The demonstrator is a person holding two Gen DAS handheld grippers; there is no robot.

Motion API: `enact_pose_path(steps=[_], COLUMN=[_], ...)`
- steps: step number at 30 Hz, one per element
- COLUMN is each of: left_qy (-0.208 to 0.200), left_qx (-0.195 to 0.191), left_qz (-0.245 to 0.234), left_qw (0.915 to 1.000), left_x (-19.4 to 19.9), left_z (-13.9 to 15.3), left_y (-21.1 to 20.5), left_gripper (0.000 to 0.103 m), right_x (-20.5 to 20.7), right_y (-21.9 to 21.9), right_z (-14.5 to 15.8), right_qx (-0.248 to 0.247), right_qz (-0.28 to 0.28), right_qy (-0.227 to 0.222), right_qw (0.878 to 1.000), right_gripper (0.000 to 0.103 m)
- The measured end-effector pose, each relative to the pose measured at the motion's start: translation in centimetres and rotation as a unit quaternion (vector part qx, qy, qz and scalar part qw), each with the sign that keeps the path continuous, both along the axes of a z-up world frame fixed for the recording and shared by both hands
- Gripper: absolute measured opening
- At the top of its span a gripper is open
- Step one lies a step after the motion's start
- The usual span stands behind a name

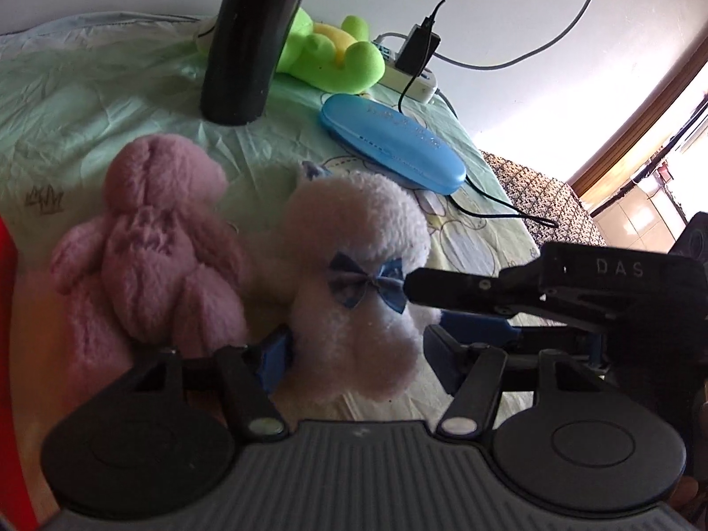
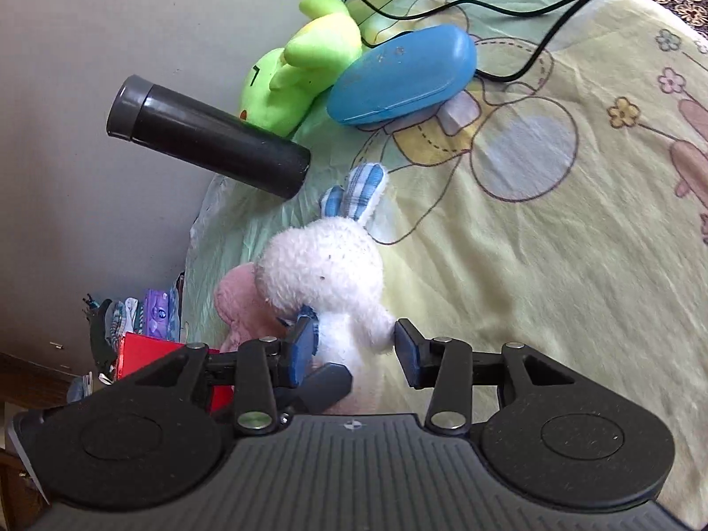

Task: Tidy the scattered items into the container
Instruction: 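Close the right gripper on the pale pink bunny with the bow, then lift the pale pink bunny and carry it to the red box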

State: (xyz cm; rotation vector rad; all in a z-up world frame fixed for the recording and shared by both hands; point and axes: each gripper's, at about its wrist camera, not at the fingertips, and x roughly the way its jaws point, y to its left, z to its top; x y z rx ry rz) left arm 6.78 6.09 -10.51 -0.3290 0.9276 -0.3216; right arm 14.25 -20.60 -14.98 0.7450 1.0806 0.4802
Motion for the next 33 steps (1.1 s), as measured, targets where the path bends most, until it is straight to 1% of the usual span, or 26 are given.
enact_pose_path(steps=[3, 6, 9, 11, 13, 16, 18, 21, 24, 29, 33], left_qy=[-0.002, -0.007, -0.010, -0.016, -0.022, -0.025, -0.019, -0.015, -0.017, -0.032, -0.041], left_qx=[0.015, 0.029, 0.034, 0.045, 0.058, 0.072, 0.062, 0.040, 0.024, 0.024, 0.028], left_qz=[-0.011, -0.021, -0.026, -0.034, -0.042, -0.045, -0.041, -0.040, -0.046, -0.068, -0.090], left_qw=[0.9998, 0.9993, 0.9990, 0.9983, 0.9972, 0.9960, 0.9970, 0.9983, 0.9985, 0.9969, 0.9948], left_x=[0.1, 0.3, 0.5, 0.6, 0.6, 0.6, 0.5, 0.1, -0.9, -3.8, -6.5], left_z=[-0.2, -0.1, -0.2, -0.2, -0.3, -0.3, -0.3, 0.1, 0.8, 2.3, 3.6], left_y=[-0.5, -0.9, -1.1, -1.4, -1.8, -1.9, -1.4, -0.8, -1.0, -2.0, -2.8], left_gripper=[0.066, 0.066, 0.066, 0.066, 0.066, 0.060, 0.059, 0.058, 0.058, 0.058, 0.058], right_x=[1.0, 1.6, 1.9, 2.2, 2.3, 2.4, 2.4, 2.1, 1.0, -1.8, -4.9], right_y=[0.8, 1.0, 1.0, 1.0, 1.1, 1.3, 1.3, 1.0, 0.6, -0.6, -1.3], right_z=[-0.4, -0.9, -1.4, -1.7, -1.7, -1.6, -1.4, -1.3, -0.4, 1.2, 2.8], right_qx=[-0.010, 0.004, 0.014, 0.025, 0.034, 0.040, 0.042, 0.052, 0.047, 0.043, 0.038], right_qz=[0.019, 0.027, 0.029, 0.030, 0.034, 0.040, 0.041, 0.037, 0.034, 0.030, 0.026], right_qy=[-0.008, -0.010, -0.007, -0.005, -0.012, -0.018, -0.019, -0.007, -0.014, -0.022, -0.031], right_qw=[1.000, 1.000, 0.999, 0.999, 0.999, 0.998, 0.998, 0.998, 0.998, 0.998, 0.998], right_gripper=[0.048, 0.048, 0.051, 0.050, 0.040, 0.035, 0.034, 0.032, 0.032, 0.032, 0.032])
